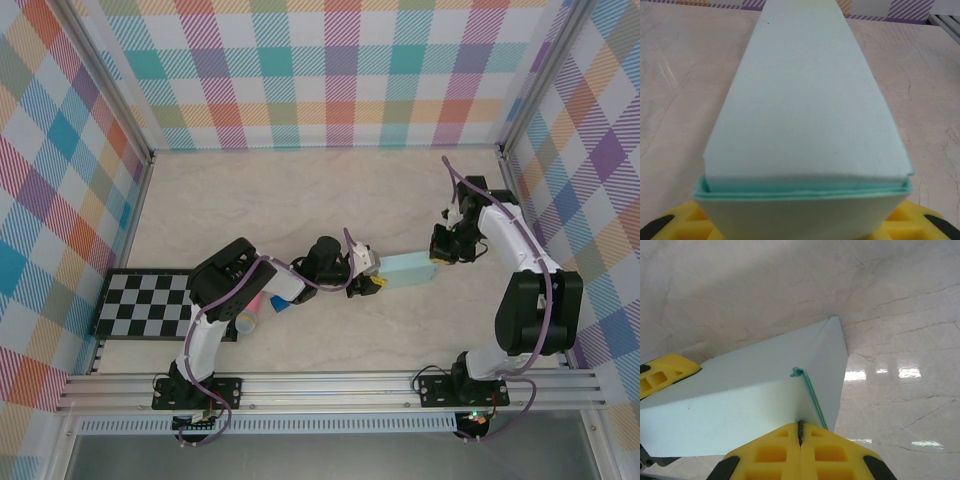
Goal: Fold the paper box
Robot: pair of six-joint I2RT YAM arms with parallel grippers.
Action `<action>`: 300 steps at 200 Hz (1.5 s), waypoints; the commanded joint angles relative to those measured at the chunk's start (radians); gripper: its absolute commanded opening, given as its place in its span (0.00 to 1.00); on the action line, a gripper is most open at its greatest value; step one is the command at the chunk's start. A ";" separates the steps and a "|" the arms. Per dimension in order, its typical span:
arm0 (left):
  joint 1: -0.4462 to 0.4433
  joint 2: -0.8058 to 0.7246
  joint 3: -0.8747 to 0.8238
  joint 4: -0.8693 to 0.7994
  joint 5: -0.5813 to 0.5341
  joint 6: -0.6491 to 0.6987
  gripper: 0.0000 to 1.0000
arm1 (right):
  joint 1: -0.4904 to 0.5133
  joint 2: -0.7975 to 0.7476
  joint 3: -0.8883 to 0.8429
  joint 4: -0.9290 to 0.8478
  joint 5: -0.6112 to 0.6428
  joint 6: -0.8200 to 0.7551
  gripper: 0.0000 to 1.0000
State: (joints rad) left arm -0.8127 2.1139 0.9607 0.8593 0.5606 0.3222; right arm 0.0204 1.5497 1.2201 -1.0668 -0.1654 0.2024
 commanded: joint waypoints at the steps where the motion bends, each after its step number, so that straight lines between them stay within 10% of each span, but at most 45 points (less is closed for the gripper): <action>1: 0.007 0.058 -0.044 -0.235 -0.033 -0.022 0.08 | -0.002 0.025 -0.056 0.025 0.070 0.010 0.00; 58: 0.007 0.010 -0.050 -0.244 -0.039 -0.031 0.08 | -0.012 -0.025 -0.029 0.020 0.054 0.059 0.00; 87: -0.022 -0.154 -0.001 -0.436 -0.052 0.085 0.08 | -0.014 -0.119 0.108 -0.005 0.035 0.189 0.34; 139: -0.043 -0.305 0.246 -0.943 -0.298 0.502 0.09 | -0.051 -0.166 0.262 0.022 0.021 0.347 0.47; 175: -0.022 -0.247 0.132 -0.782 -0.579 0.908 0.10 | -0.095 -0.195 0.188 0.109 -0.036 0.453 0.48; 216: 0.032 -0.175 0.106 -0.652 -0.596 0.997 0.13 | -0.096 -0.171 0.090 0.124 -0.112 0.450 0.49; 244: 0.075 -0.199 0.110 -0.648 -0.578 0.947 0.38 | -0.098 -0.196 0.023 0.140 -0.103 0.409 0.53; 253: 0.090 -0.214 0.104 -0.651 -0.570 0.940 0.98 | -0.099 -0.210 0.010 0.142 -0.079 0.399 0.55; 300: 0.170 -0.352 0.065 -0.697 -0.504 0.854 1.00 | -0.100 -0.259 -0.025 0.203 0.056 0.308 0.61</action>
State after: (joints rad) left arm -0.6765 1.8778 1.0546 0.1947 0.0177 1.2232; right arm -0.0753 1.3334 1.2049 -0.9207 -0.2012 0.5819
